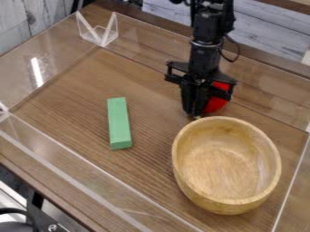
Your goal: Move the red object to the left side of the table
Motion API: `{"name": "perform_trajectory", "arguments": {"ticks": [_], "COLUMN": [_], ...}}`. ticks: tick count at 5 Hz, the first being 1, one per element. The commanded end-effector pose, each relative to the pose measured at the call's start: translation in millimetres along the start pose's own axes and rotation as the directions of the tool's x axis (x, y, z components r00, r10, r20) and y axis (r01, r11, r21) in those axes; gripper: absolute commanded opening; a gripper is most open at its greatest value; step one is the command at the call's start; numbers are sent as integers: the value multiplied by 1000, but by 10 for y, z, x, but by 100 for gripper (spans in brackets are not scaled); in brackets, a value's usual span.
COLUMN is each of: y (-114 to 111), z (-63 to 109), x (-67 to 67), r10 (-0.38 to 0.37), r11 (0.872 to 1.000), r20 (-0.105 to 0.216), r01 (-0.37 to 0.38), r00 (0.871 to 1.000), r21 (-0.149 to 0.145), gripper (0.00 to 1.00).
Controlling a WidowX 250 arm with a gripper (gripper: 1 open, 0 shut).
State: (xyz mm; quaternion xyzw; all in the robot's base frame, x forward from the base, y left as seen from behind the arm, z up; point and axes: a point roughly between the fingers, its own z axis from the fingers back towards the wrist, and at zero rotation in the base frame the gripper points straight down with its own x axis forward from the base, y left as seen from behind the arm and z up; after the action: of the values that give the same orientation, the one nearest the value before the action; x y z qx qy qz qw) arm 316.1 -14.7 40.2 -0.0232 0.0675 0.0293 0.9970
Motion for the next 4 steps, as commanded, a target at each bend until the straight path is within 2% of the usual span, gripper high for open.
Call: {"name": "perform_trajectory", "arguments": {"ticks": [1,2,3,4], "y": [62,113,137,120], "z": [512,943,1315,1083], "x": [-105,-207,-304,-209], "r10": [8,-34,-70,-133], "r11": [1000,999,997,991], "r20": [138,213,271,248], "r01": [-6,36,75,137], "r00": [990,976,960,960], "r21": [-9,-7,-6,1], "gripper": [0,0,0,100]}}
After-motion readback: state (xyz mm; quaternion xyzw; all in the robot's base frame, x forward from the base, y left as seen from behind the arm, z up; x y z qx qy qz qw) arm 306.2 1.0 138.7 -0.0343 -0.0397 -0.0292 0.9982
